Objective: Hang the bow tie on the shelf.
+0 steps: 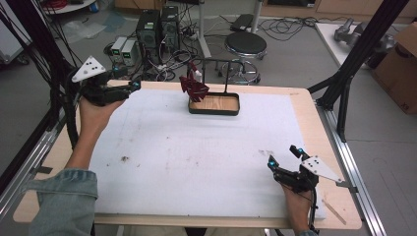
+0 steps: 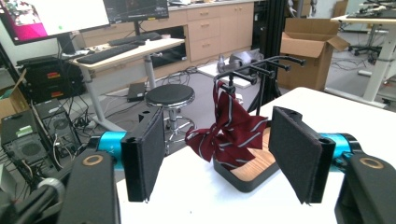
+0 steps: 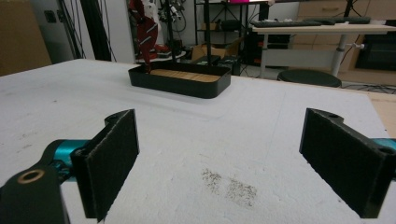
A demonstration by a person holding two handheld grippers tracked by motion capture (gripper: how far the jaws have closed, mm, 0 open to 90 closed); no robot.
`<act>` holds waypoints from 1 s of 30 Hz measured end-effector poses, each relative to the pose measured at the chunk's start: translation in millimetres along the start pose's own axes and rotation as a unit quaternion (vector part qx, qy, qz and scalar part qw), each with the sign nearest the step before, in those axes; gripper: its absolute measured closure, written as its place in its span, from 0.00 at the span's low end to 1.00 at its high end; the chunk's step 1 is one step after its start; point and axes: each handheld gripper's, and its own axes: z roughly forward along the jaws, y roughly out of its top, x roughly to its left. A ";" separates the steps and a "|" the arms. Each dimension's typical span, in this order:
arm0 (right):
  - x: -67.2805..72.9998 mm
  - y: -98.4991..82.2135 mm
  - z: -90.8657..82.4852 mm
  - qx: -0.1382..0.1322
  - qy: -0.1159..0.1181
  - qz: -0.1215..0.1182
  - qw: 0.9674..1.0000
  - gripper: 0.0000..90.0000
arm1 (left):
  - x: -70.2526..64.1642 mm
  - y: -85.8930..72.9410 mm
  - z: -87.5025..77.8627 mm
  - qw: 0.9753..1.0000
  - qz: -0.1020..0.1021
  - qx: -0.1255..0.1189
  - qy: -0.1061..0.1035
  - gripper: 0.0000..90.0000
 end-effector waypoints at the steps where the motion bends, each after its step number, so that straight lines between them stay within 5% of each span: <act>1: 0.1 0.0 0.0 0.000 0.000 0.000 1.000 0.12 | -1.0 -2.3 -5.0 1.000 -0.001 -0.003 0.000 0.38; 13: 0.1 -0.1 0.2 0.000 -0.001 -0.001 1.000 0.12 | -14.4 -46.1 -60.9 1.000 -0.011 -0.016 0.018 0.34; 19: 0.1 -0.1 0.1 0.001 -0.002 -0.001 1.000 0.12 | -25.2 -63.6 -75.0 0.999 -0.001 -0.013 0.032 0.31; 30: 0.7 -0.1 -0.1 0.003 -0.001 0.002 1.000 0.12 | -36.8 -99.2 -93.7 0.999 -0.015 0.007 0.052 0.29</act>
